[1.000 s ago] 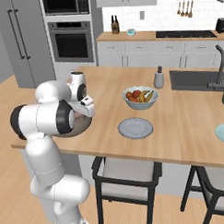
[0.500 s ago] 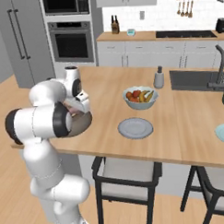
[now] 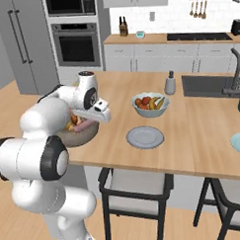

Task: Place one bun and one sausage from the bowl on each plate.

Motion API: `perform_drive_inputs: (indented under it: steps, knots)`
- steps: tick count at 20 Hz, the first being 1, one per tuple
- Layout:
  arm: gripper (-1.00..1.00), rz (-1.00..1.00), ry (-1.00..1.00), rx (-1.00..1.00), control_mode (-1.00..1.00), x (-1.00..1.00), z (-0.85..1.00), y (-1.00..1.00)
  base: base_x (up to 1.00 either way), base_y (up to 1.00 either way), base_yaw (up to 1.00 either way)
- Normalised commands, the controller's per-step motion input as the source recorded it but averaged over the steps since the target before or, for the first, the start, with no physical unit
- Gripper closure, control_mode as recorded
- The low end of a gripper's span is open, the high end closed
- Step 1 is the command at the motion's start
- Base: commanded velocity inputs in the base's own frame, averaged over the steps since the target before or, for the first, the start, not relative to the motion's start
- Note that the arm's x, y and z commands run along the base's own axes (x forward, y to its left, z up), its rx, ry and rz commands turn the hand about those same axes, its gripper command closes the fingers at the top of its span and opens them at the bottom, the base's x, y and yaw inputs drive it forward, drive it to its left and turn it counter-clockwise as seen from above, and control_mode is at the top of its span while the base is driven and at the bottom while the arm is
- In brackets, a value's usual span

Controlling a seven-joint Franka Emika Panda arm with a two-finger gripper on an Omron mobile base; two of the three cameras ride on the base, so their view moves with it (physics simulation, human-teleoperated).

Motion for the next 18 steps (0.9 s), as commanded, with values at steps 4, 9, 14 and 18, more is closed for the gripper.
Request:
perform_drive_inputs:
  steps: [4,9,14,18]
  knots:
    - [1.0,0.41,-0.05,-0.08,-1.0,0.22,0.11,-0.81,0.0,0.0,0.0]
    - [1.0,0.32,0.01,-0.1,-1.0,0.96,0.0,-0.68,0.0,0.0,0.0]
    - [1.0,0.31,0.01,0.0,-1.0,1.0,-0.16,-0.79,0.0,0.0,0.0]
    - [1.0,0.34,0.02,-0.01,-1.0,0.93,-0.5,-0.61,0.0,0.0,0.0]
